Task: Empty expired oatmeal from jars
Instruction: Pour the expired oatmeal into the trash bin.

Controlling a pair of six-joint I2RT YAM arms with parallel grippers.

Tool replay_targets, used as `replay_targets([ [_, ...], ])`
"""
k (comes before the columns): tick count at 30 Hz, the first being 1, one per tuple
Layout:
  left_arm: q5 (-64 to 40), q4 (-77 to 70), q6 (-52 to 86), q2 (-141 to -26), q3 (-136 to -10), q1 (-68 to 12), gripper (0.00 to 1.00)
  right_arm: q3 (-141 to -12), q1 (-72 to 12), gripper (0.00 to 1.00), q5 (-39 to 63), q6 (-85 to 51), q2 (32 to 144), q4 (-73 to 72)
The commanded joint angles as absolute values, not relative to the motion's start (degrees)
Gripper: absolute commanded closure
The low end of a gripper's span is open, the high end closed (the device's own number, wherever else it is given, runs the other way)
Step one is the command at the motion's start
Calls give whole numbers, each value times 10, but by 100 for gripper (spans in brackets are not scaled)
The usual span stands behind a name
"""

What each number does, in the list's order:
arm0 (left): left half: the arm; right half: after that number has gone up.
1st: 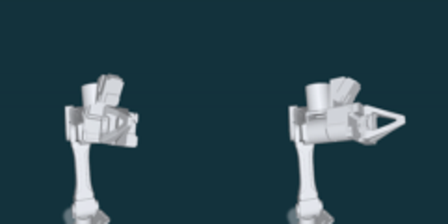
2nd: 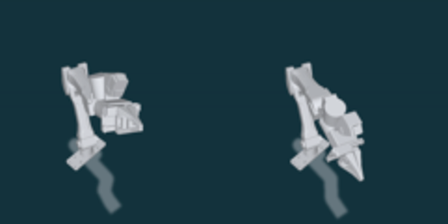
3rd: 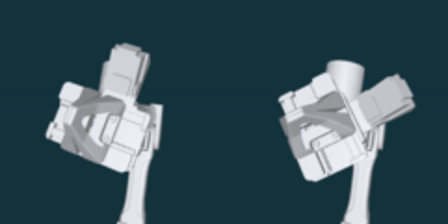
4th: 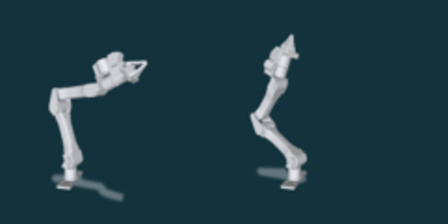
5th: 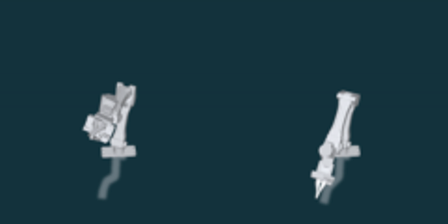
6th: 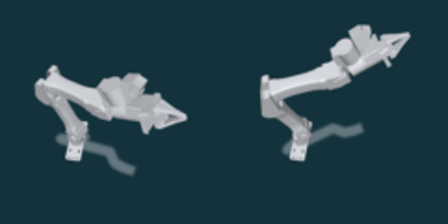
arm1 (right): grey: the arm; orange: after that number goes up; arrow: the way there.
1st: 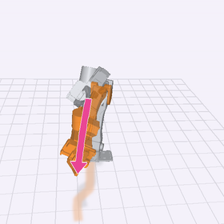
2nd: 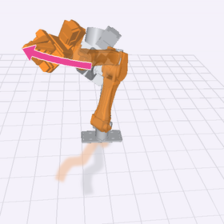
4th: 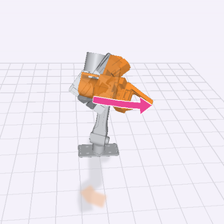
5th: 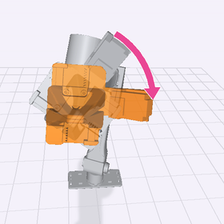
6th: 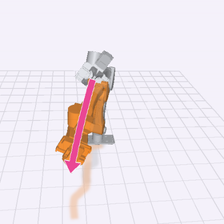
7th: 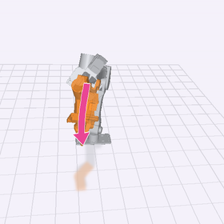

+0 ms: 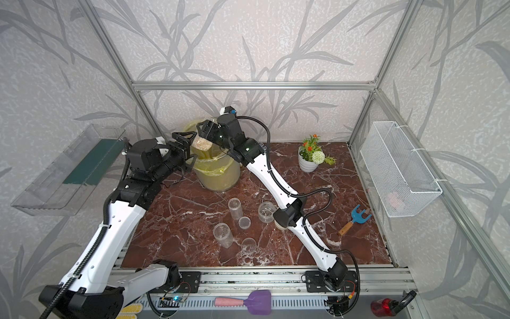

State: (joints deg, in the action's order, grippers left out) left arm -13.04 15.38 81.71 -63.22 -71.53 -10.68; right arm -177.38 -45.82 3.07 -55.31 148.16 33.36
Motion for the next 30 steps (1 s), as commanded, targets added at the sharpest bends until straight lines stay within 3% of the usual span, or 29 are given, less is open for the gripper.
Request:
replay_targets([
  [1,-98,121,908,-619,-704,-112,1,-1818,-463,86,29,-586,1488,287],
  [13,-23,112,1044,-641,-707,-134,3,-1818,-479,87,-1,-610,1492,249],
  [20,-1,37,1132,-691,-692,-135,2,-1819,-479,88,0,-623,1496,241],
  [30,54,-16,1170,-753,-720,-135,2,-1818,-479,89,3,-633,1498,223],
])
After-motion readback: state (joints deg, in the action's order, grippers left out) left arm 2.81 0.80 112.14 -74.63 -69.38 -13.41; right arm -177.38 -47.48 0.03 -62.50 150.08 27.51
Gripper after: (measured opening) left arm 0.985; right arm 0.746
